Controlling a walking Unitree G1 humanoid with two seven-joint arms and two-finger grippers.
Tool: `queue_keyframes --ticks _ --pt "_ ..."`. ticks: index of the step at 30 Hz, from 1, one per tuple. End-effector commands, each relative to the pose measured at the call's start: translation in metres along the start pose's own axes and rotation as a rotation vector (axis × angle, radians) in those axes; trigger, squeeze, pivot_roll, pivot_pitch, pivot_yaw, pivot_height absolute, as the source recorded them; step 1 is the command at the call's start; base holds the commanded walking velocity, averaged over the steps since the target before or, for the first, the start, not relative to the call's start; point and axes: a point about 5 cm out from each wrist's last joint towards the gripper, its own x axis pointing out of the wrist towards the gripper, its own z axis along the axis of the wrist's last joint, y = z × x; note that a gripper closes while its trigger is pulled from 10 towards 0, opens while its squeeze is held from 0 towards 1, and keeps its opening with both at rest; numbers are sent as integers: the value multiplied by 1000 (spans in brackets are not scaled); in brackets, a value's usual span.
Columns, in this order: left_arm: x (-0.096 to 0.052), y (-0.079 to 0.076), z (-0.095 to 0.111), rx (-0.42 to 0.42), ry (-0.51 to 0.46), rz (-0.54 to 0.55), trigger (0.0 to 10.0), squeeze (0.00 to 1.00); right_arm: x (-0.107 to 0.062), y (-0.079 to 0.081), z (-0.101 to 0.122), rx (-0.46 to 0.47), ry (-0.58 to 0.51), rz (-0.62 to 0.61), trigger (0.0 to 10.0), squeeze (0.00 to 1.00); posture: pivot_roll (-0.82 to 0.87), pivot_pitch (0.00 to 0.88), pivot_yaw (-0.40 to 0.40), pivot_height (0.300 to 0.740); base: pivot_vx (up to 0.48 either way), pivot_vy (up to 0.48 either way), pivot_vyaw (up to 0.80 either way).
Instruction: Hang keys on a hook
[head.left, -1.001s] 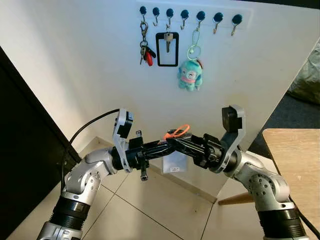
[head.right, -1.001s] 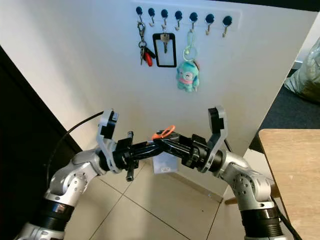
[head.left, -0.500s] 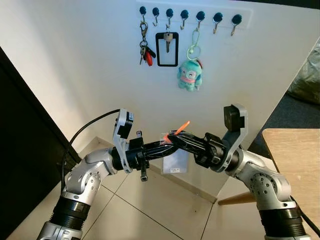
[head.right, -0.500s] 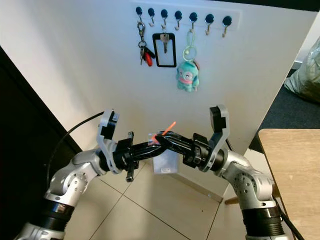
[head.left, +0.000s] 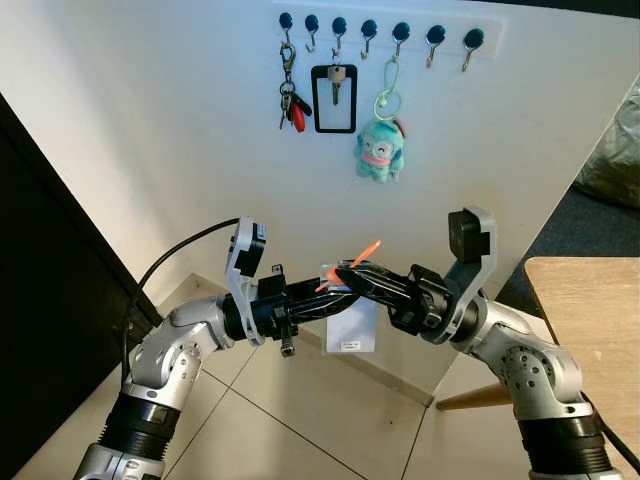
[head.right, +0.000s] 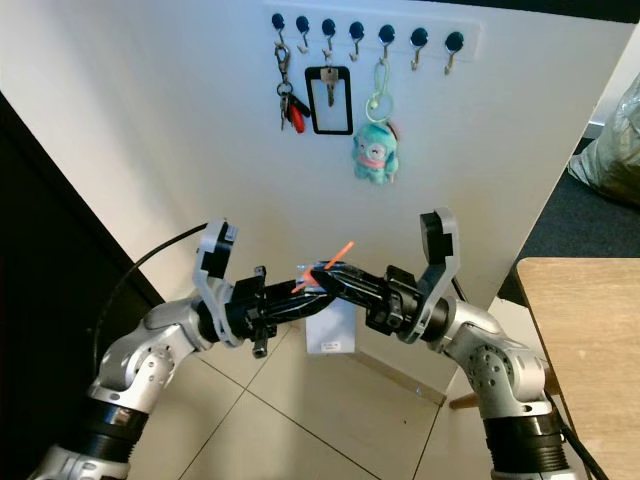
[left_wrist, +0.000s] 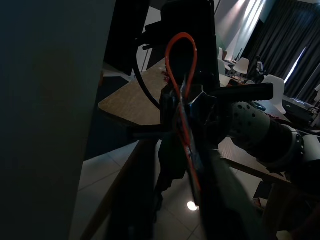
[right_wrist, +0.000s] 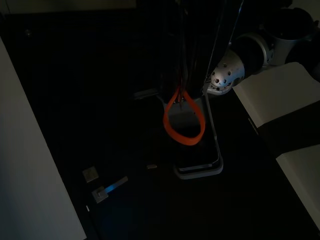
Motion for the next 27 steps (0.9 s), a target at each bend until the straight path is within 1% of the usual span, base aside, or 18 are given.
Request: queue_keyframes --ticks 1,10,17,18,19,23,26,27 --pt "-1 2 0 0 -14 15 10000 1000 3 3 -2 2 14 10 0 0 -136 49 78 740 0 0 0" --pt "-3 2 -1 6 -7 34 10000 1000 1 2 -2 -2 13 -10 0 0 -135 52 80 740 0 0 0" --pt "-4 6 -3 6 6 71 10000 1000 1 1 -2 -2 11 -11 0 0 -133 52 82 740 0 0 0" --pt "-6 7 -5 7 22 81 10000 749 1 1 -2 -3 11 -14 0 0 -133 52 82 740 0 0 0" --pt "-7 8 -7 6 29 86 10000 0 1 1 -2 -4 10 -15 0 0 -133 52 82 740 0 0 0" --pt "-10 10 -11 2 47 103 10000 0 0 0 -2 -8 12 -22 0 0 -133 52 82 740 0 0 0" --pt "-18 16 -19 -4 78 164 10000 0 -3 -4 -1 -28 24 -56 0 0 -133 52 82 740 0 0 0" --pt "-18 16 -19 -4 78 164 10000 0 -3 -4 -1 -28 24 -56 0 0 -133 52 82 740 0 0 0"
